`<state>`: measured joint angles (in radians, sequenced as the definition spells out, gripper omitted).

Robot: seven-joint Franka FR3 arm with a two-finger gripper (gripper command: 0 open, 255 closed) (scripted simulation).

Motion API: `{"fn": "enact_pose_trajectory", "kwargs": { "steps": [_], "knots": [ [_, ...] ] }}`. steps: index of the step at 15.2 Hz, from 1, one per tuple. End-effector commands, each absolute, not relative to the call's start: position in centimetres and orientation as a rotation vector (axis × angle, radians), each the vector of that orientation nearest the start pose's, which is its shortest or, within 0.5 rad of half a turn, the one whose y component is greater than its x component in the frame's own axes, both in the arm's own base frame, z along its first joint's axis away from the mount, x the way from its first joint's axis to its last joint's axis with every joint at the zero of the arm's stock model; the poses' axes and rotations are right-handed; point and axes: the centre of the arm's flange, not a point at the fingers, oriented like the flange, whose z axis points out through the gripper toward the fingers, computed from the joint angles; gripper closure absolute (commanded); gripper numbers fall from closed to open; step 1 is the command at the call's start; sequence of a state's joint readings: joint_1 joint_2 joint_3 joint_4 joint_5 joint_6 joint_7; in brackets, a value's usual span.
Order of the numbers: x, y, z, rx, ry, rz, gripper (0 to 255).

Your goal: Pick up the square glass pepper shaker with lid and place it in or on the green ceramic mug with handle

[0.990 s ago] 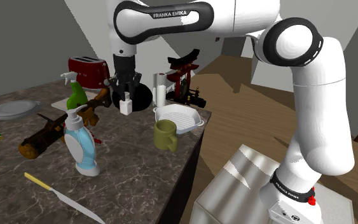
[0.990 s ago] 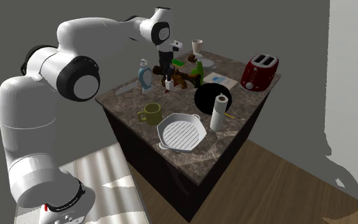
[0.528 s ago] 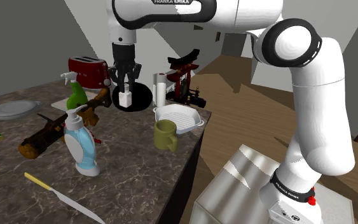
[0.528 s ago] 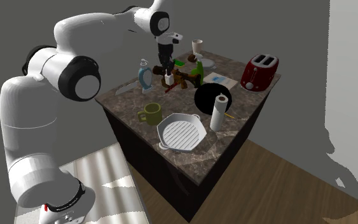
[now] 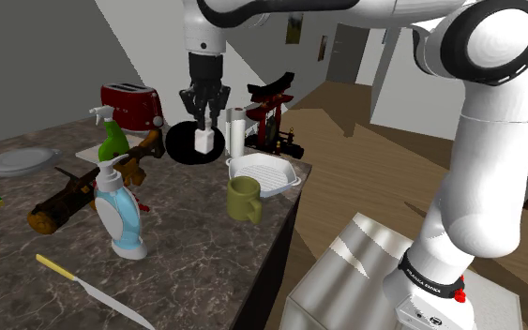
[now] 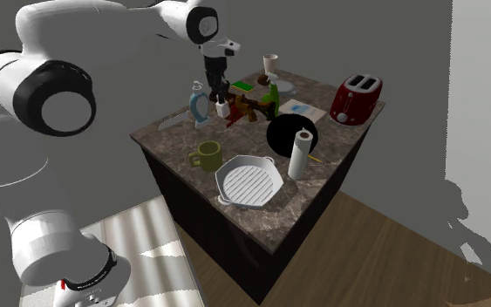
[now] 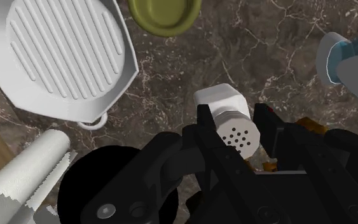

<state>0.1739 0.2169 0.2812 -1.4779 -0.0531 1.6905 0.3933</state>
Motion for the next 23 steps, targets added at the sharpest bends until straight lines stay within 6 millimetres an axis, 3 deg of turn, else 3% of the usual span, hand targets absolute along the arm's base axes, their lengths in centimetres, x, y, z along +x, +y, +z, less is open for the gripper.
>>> {"fn": "enact_pose_trajectory", "kwargs": {
  "steps": [1, 9, 23],
  "knots": [
    [54.7, 24.4, 55.8, -3.133, -0.095, -0.001, 255],
    [45.4, 20.1, 58.1, -3.133, -0.095, -0.001, 255],
    [45.4, 20.1, 50.7, -3.133, -0.095, -0.001, 255]
  ]
}}
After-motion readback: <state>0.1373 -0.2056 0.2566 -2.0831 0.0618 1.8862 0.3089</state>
